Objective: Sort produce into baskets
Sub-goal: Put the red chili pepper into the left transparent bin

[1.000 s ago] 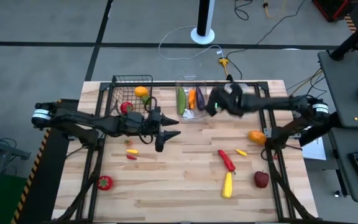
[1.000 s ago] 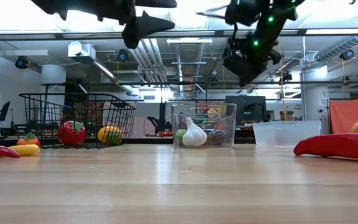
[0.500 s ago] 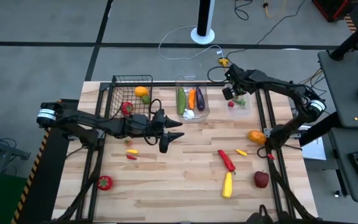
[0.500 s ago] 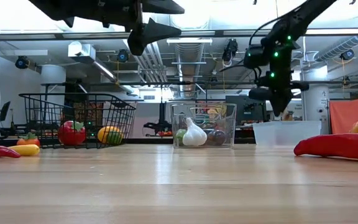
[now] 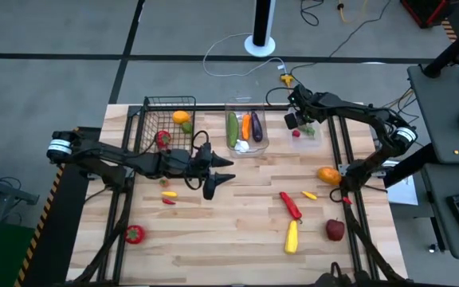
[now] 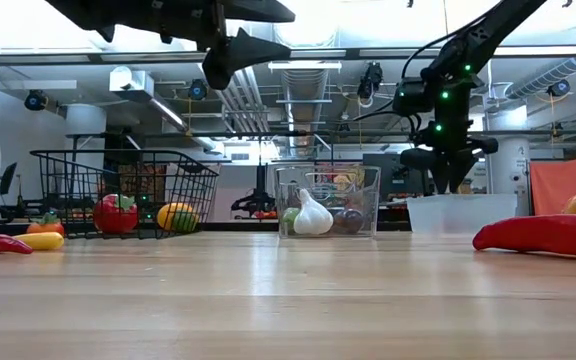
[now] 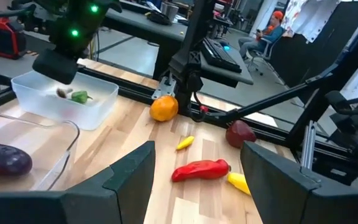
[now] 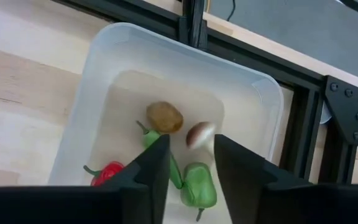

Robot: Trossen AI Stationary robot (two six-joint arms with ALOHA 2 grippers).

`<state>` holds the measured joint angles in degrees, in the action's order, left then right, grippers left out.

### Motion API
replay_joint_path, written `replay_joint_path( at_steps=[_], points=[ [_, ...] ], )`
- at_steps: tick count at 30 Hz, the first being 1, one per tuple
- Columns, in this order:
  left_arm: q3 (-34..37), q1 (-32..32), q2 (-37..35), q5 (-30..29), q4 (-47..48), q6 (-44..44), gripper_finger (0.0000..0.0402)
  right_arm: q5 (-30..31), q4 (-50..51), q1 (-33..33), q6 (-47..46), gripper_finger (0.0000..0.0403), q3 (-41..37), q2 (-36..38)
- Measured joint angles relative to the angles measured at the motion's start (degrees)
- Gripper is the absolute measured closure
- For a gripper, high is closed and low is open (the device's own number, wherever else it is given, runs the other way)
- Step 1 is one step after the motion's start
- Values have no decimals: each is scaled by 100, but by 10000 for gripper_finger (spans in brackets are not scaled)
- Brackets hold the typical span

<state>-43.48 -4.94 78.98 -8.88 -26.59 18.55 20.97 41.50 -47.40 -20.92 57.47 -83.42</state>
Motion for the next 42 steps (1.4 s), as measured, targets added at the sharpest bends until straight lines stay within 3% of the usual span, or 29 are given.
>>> replay_joint_path(
  at_steps=[4, 9, 19, 23, 31, 42],
  points=[
    [0, -55, 0, 0, 188, -2, 182, -101, 11, 62, 52, 260, 0, 72],
    [0, -157, -9, 2, 751, 195, 182, -794, 22, 464, 45, 240, 0, 367],
    [0, -468, -15, 11, 2440, 736, 182, -816, 270, 1973, -164, 238, 2, 1016],
    [0, -642, -17, 21, 2969, 748, 182, -1260, 439, 2687, -274, 235, 2, 1073],
    [-18, -1233, -17, 183, 3079, 143, 182, -2003, 783, 4087, -1003, 212, -35, 973],
    [-517, -1453, -24, -10, 3575, -367, 182, -2146, 889, 5498, -2662, 165, -623, 935]
  ],
)
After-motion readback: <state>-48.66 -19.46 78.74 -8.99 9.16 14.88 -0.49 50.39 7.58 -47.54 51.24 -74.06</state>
